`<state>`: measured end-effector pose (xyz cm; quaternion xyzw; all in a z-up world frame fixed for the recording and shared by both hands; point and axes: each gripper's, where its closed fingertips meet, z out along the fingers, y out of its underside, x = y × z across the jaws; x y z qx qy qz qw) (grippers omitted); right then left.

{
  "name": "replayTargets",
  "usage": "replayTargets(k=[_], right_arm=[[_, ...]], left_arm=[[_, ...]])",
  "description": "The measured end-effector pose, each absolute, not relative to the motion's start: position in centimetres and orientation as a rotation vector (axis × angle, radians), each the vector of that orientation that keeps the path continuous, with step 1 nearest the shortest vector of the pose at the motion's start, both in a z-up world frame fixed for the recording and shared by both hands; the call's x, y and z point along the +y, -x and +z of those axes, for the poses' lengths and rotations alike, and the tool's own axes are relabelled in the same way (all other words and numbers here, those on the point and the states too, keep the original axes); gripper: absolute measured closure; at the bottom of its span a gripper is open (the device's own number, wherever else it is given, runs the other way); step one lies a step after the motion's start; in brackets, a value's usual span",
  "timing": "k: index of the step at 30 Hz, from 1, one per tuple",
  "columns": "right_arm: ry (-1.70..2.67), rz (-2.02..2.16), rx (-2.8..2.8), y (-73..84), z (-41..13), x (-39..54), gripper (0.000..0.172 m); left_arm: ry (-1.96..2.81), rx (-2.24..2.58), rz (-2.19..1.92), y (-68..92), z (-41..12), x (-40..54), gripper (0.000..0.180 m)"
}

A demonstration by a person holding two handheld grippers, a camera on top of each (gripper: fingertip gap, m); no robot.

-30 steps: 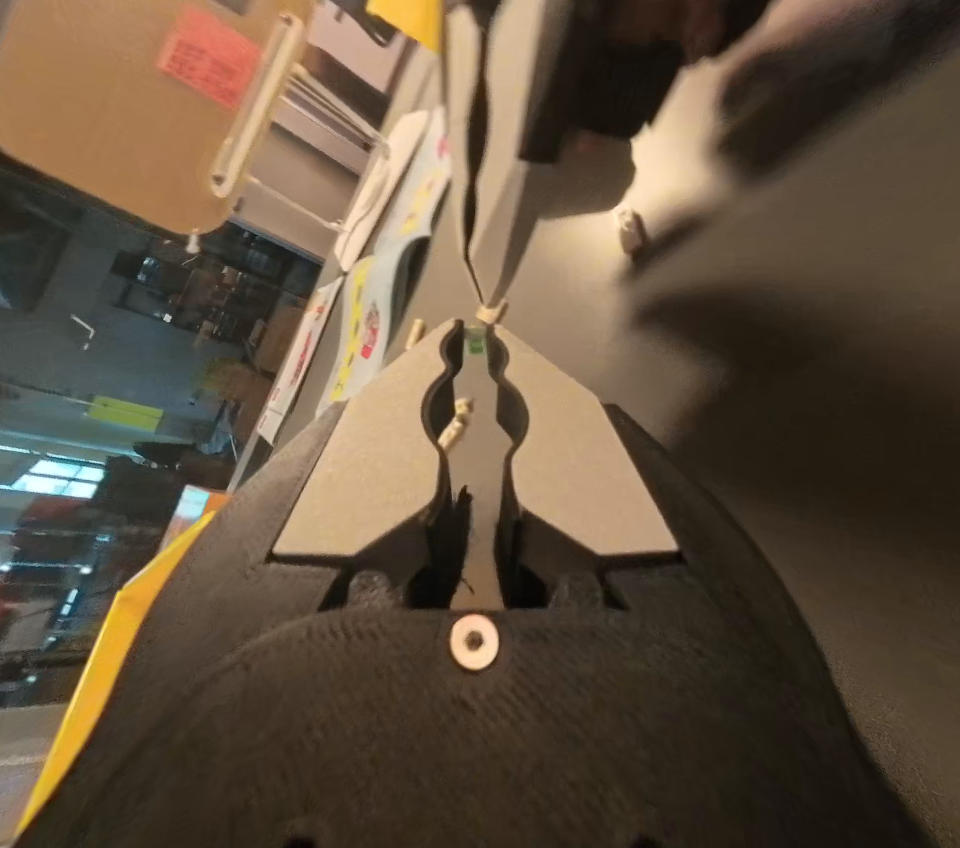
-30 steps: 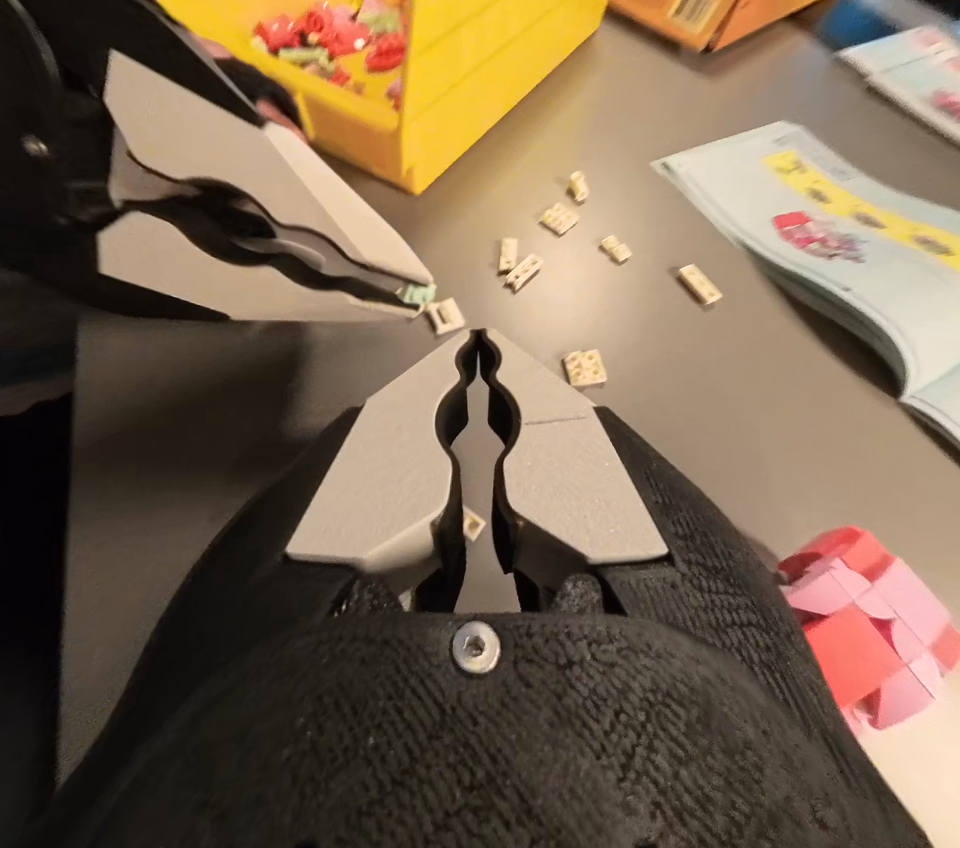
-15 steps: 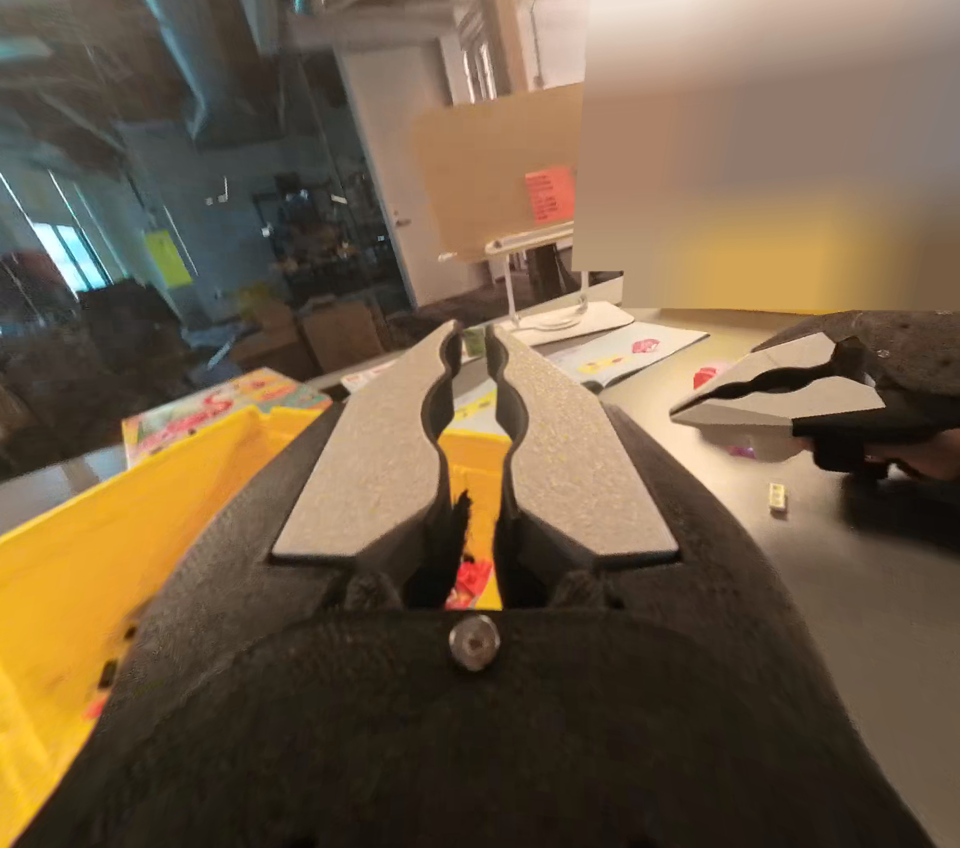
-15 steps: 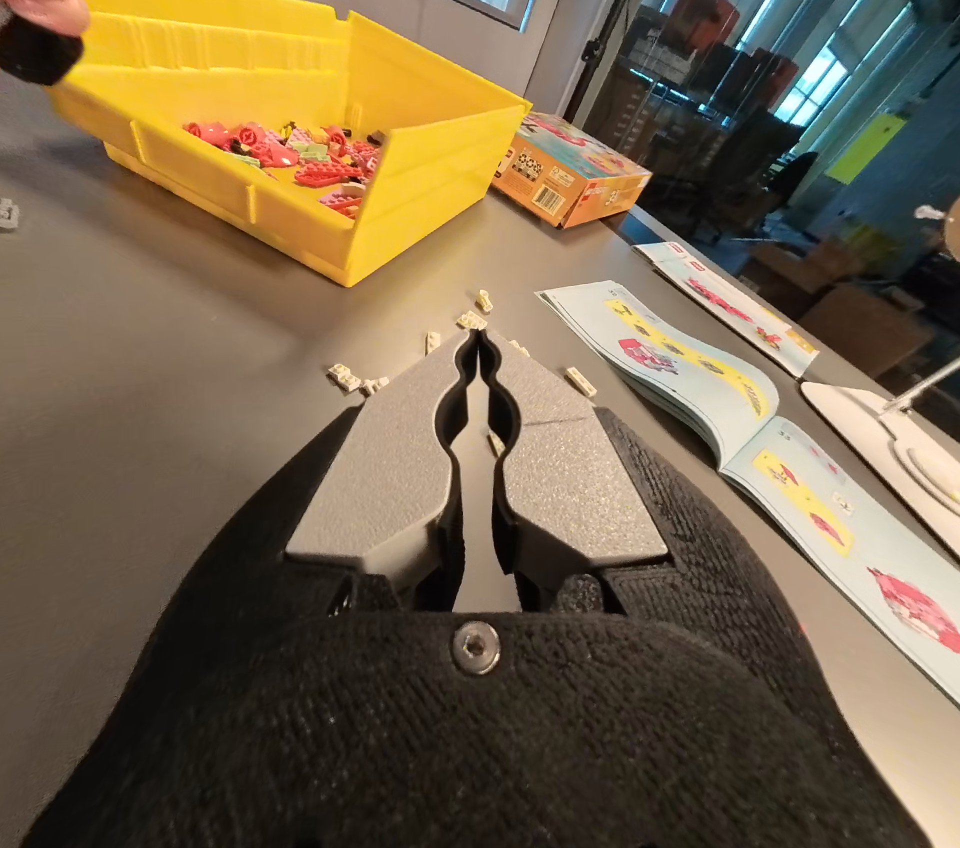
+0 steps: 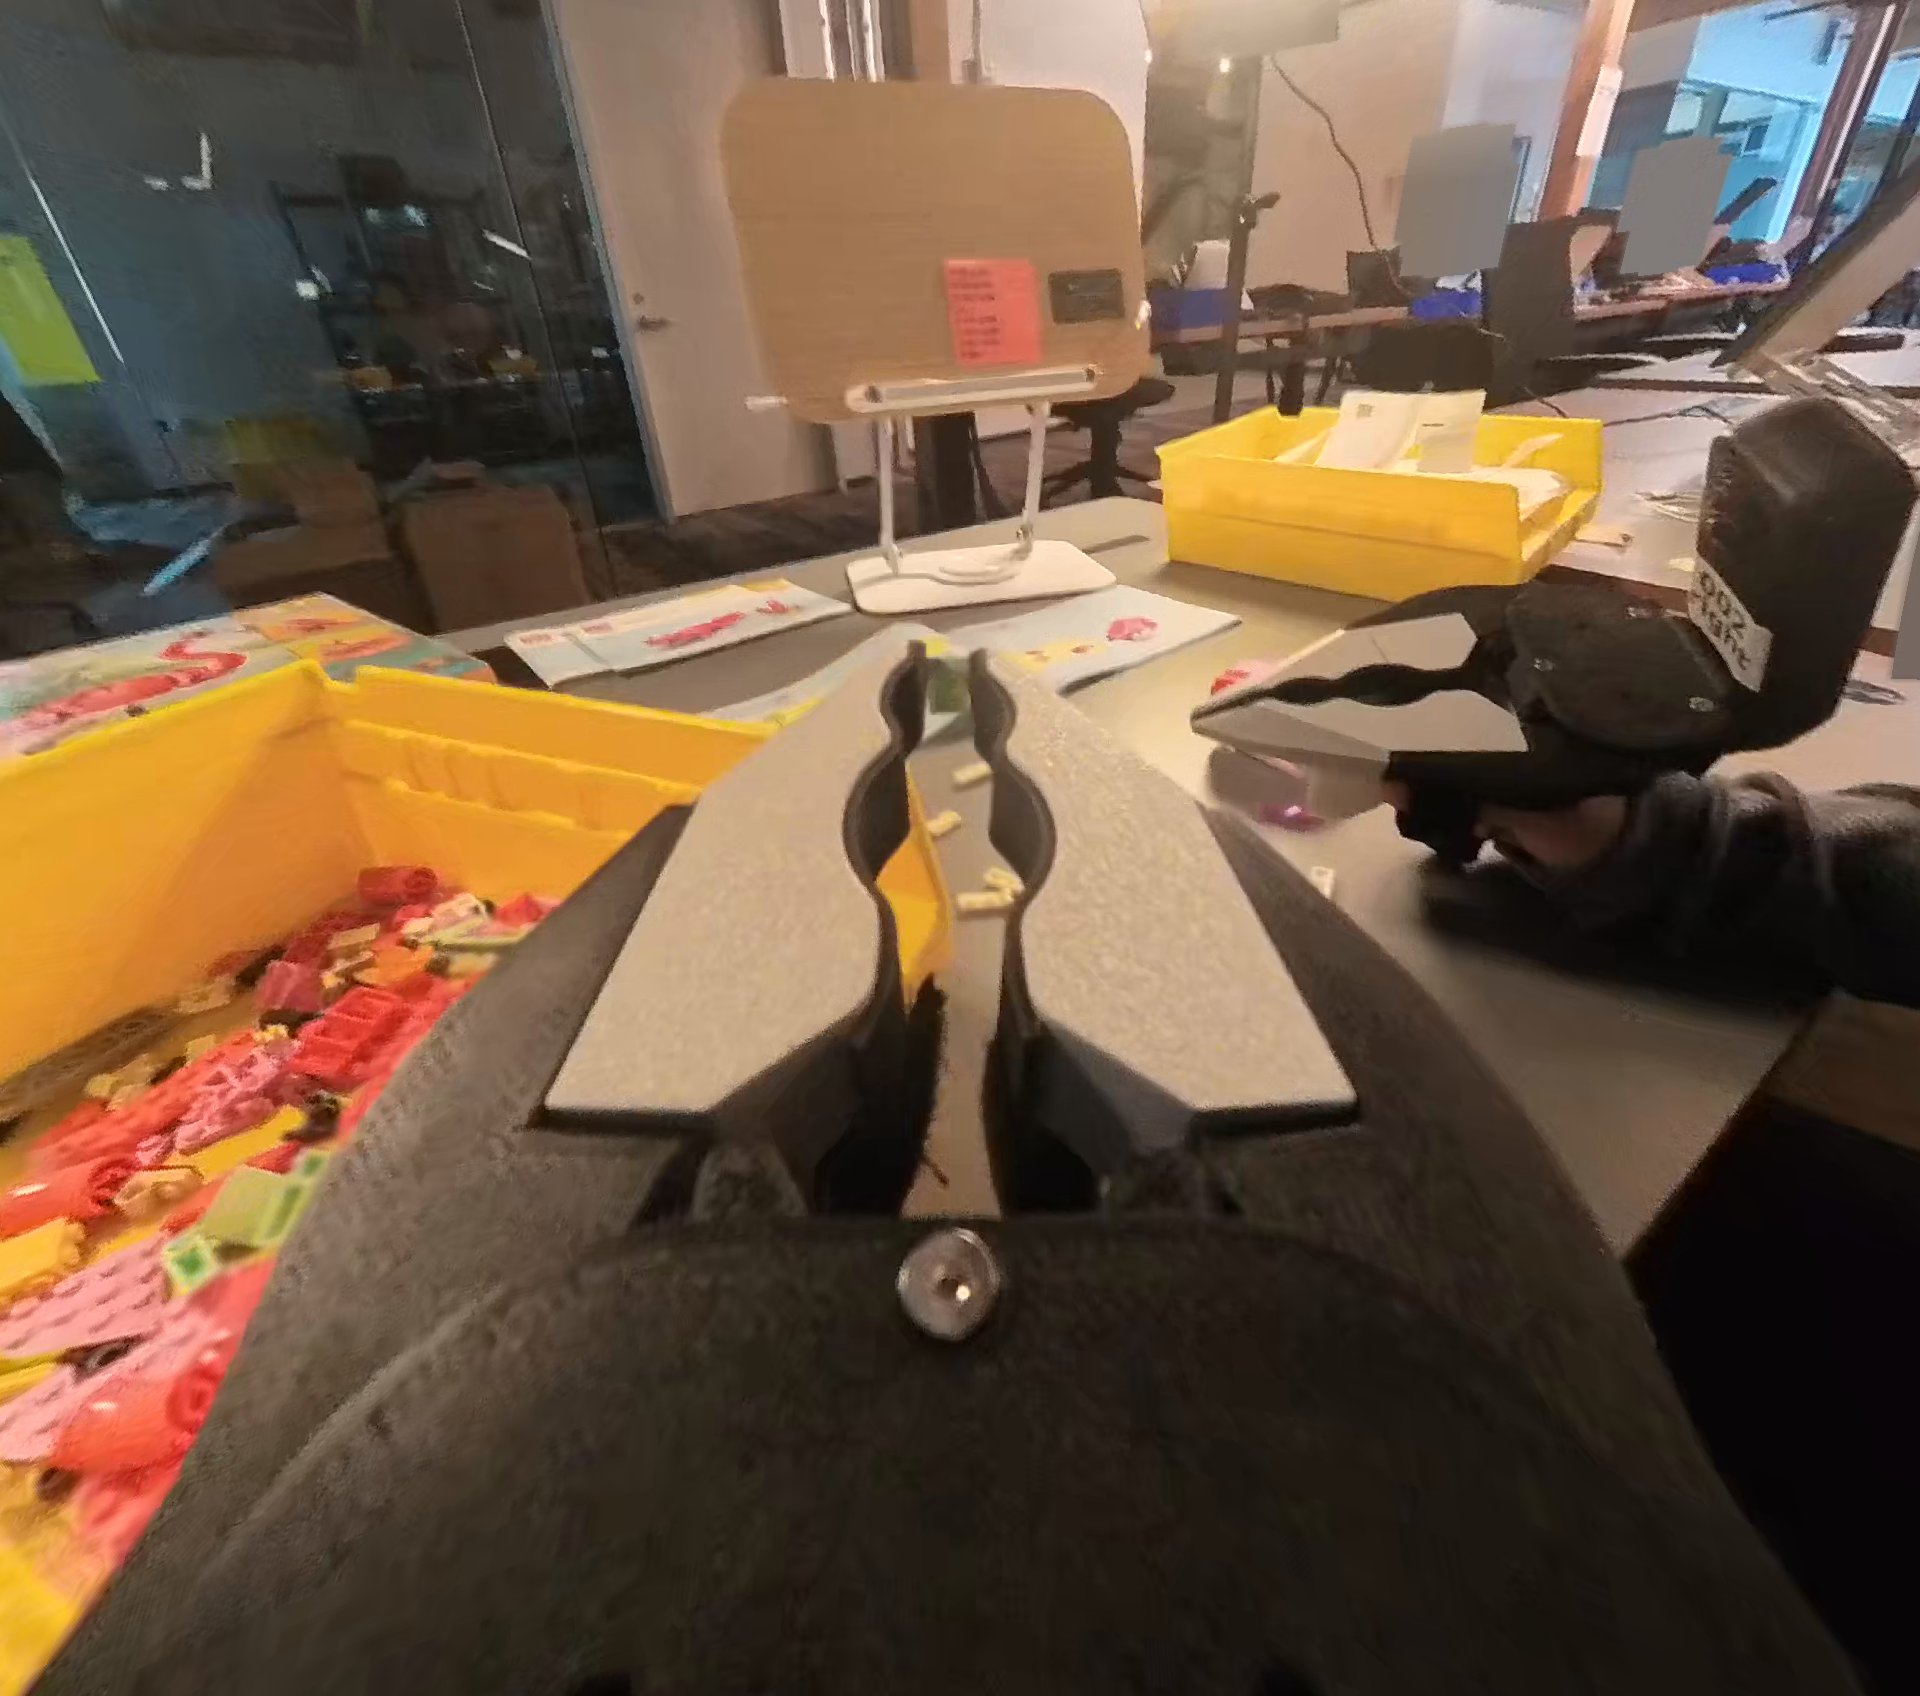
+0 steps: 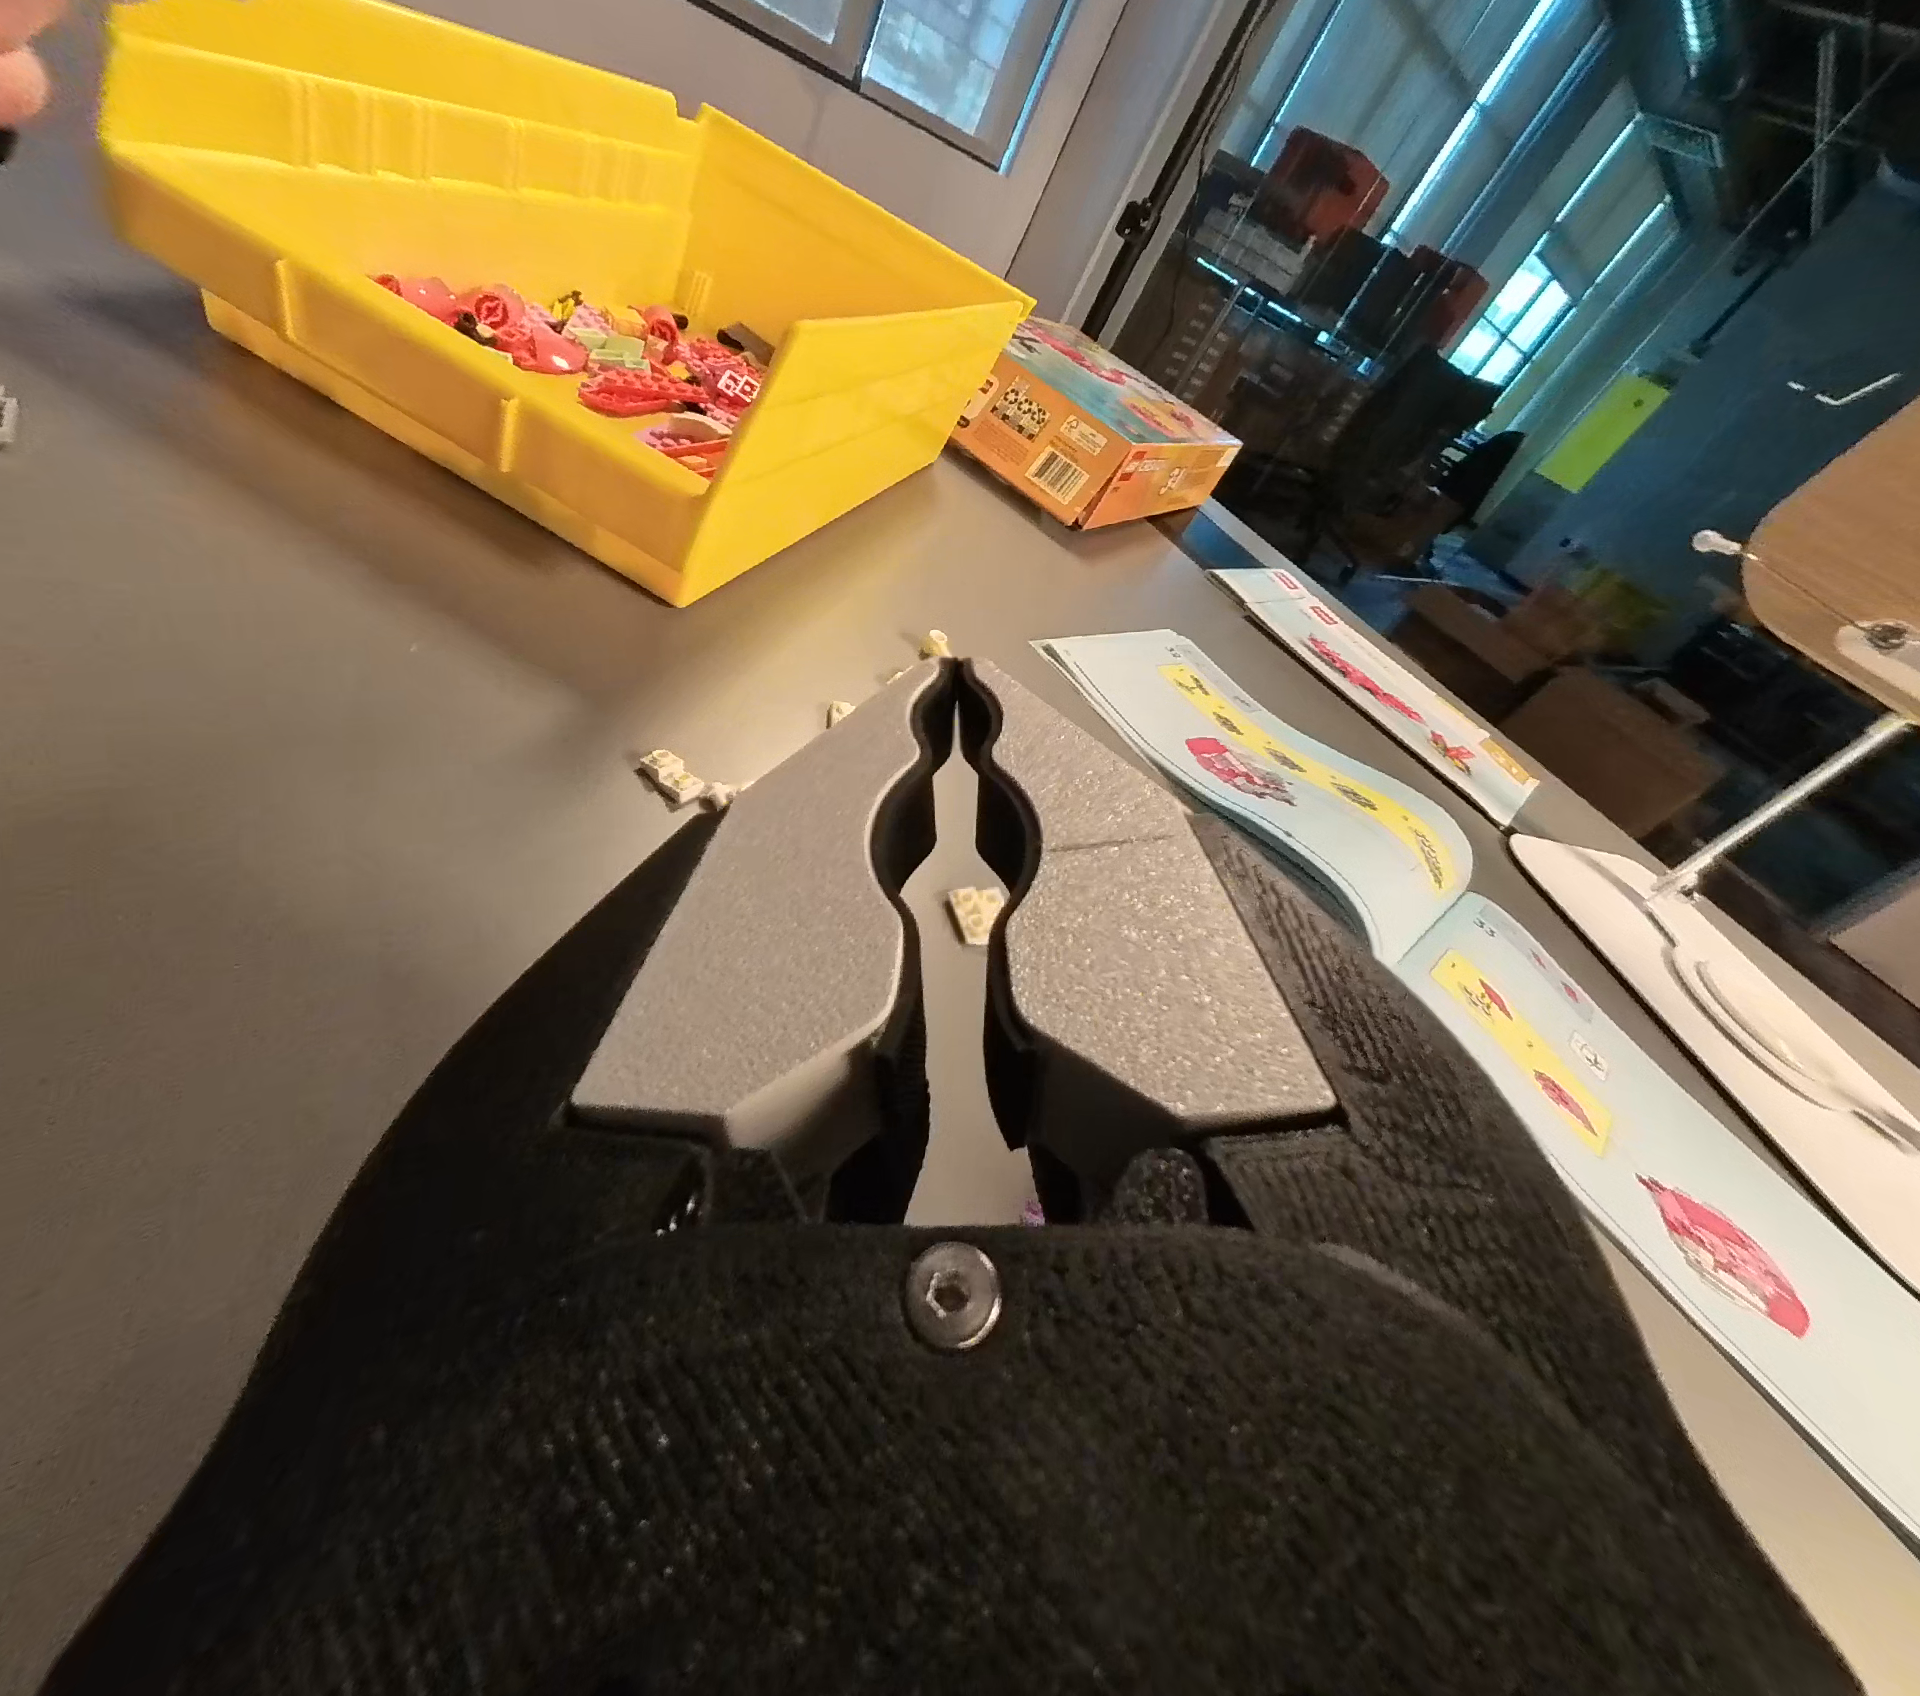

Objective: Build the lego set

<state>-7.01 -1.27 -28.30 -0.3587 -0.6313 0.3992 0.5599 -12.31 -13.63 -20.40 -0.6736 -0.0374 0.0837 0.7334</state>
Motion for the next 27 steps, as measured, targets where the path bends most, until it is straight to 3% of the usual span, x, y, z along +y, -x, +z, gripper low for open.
replayTargets(k=[11,21,24,27], right_arm=[[0.880,0.968,-1.409,6.4,-27.5,0.2,0.172],[0.880,0.932,-1.182,4.7,-24.7,3.4,0.172],[0.901,0.932,-1.075,3.5,-23.7,5.2,0.172],[0.922,0.937,-1.037,3.1,-23.5,6.0,0.172]], left_arm=[[2.183,0.012,-0.051,4.4,-33.5,-7.5,0.173],[2.955,0.245,-0.142,4.5,-36.7,-8.6,0.173],[3.000,0.308,-0.202,3.8,-37.0,-7.3,0.172],[2.985,0.290,-0.288,3.0,-36.9,-6.3,0.149]])
